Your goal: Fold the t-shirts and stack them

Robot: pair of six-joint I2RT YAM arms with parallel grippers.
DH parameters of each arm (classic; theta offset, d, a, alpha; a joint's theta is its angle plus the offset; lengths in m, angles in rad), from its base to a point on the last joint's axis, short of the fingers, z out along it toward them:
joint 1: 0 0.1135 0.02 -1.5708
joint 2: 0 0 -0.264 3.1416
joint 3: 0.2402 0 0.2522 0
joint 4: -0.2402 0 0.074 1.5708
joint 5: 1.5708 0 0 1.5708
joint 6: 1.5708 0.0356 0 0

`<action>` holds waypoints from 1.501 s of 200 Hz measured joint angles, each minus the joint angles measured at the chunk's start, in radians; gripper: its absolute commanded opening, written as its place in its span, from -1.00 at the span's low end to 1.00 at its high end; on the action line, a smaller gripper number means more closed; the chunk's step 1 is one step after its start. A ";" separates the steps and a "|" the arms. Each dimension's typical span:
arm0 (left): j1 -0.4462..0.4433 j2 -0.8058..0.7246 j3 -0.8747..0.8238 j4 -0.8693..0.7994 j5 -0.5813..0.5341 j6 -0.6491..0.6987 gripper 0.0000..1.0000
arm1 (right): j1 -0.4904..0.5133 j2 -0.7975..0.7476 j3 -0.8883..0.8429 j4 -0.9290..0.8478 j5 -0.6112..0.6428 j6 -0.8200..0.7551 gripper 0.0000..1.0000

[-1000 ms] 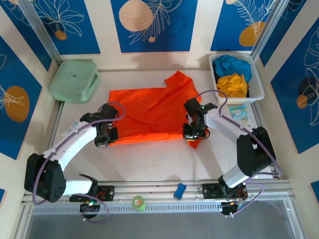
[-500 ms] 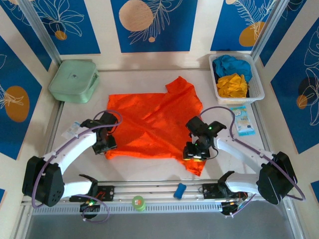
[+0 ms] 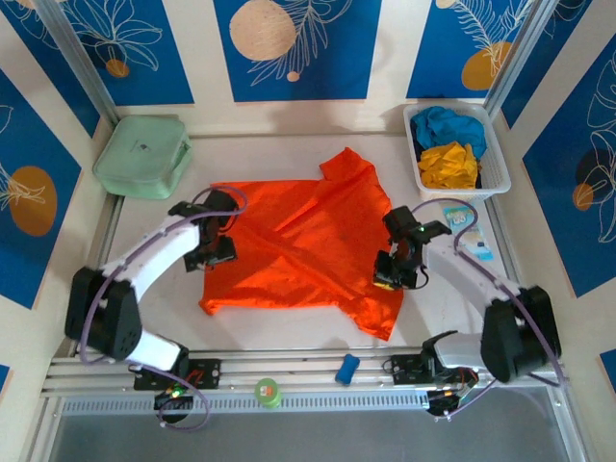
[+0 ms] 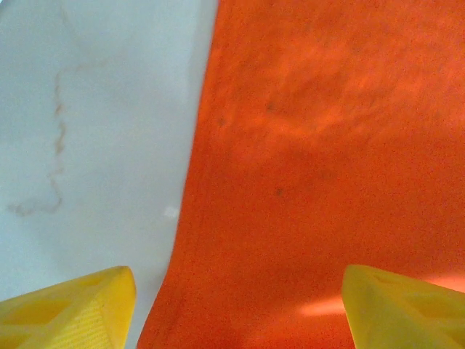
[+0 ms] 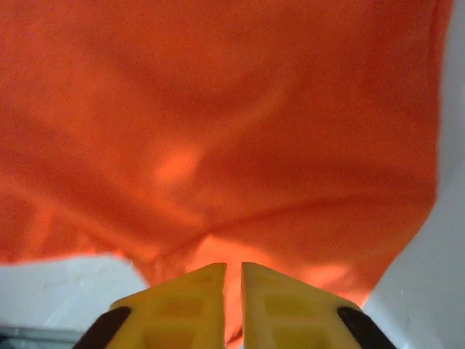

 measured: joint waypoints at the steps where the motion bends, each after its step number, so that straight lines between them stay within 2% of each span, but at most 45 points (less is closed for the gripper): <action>1: 0.000 0.006 0.003 0.002 -0.001 0.000 0.48 | -0.003 0.005 0.001 0.002 0.000 -0.004 -1.00; 28: 0.007 0.227 0.129 0.072 -0.018 0.033 0.37 | -0.070 0.212 0.091 0.052 0.037 -0.040 -1.00; 64: 0.042 0.434 0.228 0.142 -0.020 0.063 0.36 | -0.132 0.418 0.220 0.107 0.076 -0.079 -1.00; 97: 0.075 0.535 0.373 0.146 -0.013 0.096 0.32 | -0.217 0.452 0.251 0.105 0.069 -0.100 -1.00; 139: 0.076 0.655 0.552 0.152 0.023 0.137 0.28 | -0.299 0.502 0.319 0.084 0.070 -0.122 -1.00; 154: 0.076 0.658 0.558 0.159 0.027 0.139 0.30 | -0.299 0.517 0.342 0.080 0.072 -0.130 -1.00; 172: 0.076 0.635 0.528 0.173 0.031 0.138 0.46 | -0.283 0.522 0.364 0.070 0.092 -0.149 -1.00; 189: 0.076 0.588 0.481 0.156 0.043 0.153 0.63 | -0.257 0.522 0.408 0.036 0.104 -0.172 -0.84; 205: 0.075 0.537 0.465 0.113 0.047 0.165 0.70 | -0.230 0.521 0.474 0.011 0.111 -0.201 -0.80; 215: 0.073 0.492 0.465 0.090 0.049 0.167 0.70 | -0.216 0.521 0.520 -0.001 0.112 -0.219 -0.80; 230: 0.064 0.409 0.462 0.065 0.050 0.170 0.69 | -0.195 0.519 0.570 -0.011 0.111 -0.243 -0.91; 240: 0.059 0.346 0.442 0.062 0.049 0.173 0.62 | -0.181 0.512 0.577 -0.013 0.108 -0.247 -1.00; 249: 0.048 0.290 0.406 0.063 0.049 0.171 0.58 | -0.167 0.503 0.574 -0.024 0.103 -0.252 -1.00; 273: 0.004 0.208 0.244 0.086 0.055 0.154 0.45 | -0.113 0.464 0.492 -0.019 0.089 -0.238 -1.00; 300: -0.042 0.243 0.067 0.122 0.082 0.127 0.38 | -0.016 0.409 0.341 -0.015 0.062 -0.186 -1.00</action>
